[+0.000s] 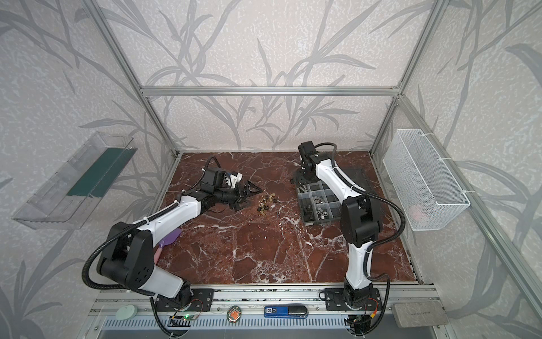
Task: Sort the screws and nuts into containers
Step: Place the nut into the container.
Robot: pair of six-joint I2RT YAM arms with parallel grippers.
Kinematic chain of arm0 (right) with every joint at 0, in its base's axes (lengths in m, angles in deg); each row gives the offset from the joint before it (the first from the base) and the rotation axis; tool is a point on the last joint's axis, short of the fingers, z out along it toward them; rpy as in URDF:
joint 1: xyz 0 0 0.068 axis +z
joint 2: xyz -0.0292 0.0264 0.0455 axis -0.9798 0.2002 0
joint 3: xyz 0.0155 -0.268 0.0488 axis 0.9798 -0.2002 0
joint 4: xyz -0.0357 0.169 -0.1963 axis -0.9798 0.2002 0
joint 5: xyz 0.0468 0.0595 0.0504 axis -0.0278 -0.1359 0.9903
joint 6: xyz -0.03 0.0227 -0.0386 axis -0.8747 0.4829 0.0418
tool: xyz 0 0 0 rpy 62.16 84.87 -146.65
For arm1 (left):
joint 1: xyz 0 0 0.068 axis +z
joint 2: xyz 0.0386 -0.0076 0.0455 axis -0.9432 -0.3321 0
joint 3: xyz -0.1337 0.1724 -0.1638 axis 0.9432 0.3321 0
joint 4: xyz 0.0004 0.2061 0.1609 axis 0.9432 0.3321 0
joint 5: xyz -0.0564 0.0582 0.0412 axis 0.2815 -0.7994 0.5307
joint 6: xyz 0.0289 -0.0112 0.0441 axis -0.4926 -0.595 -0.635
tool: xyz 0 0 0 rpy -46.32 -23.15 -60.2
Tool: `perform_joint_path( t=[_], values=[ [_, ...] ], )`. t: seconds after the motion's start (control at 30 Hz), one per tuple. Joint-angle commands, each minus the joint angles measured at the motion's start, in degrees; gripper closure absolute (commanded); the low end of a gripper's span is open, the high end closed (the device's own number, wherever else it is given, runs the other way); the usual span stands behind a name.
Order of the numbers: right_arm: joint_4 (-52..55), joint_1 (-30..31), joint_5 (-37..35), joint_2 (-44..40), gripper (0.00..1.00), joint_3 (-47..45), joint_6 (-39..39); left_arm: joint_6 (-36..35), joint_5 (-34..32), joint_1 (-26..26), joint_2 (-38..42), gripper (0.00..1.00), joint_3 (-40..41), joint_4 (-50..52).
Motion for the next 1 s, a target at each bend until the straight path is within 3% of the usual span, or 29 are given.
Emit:
perform_joint_path(
  t=[0.0,0.37,0.6,0.7,0.97],
  values=[
    [2.3,-2.3,0.1,2.1,0.80,1.9,-0.3,-0.5,-0.4,-0.3,-0.6,0.01,-2.3,0.1],
    [0.8,-5.8,0.9,7.7,0.79,1.5,-0.1,-1.1,-0.6,-0.3,-2.0,0.00,-3.8,1.2],
    [1.1,-5.8,2.2,9.4,0.70,1.9,-0.1,-0.9,-0.5,-0.3,-2.7,0.01,-4.5,1.2],
    [1.1,-5.8,2.4,9.1,0.62,1.8,0.1,-1.0,-0.4,-0.4,-2.5,0.00,-4.3,1.2],
    [2.0,-4.8,2.2,5.4,0.60,1.4,-0.4,-1.0,-0.4,-0.3,-1.3,0.00,-3.4,1.3]
  ],
)
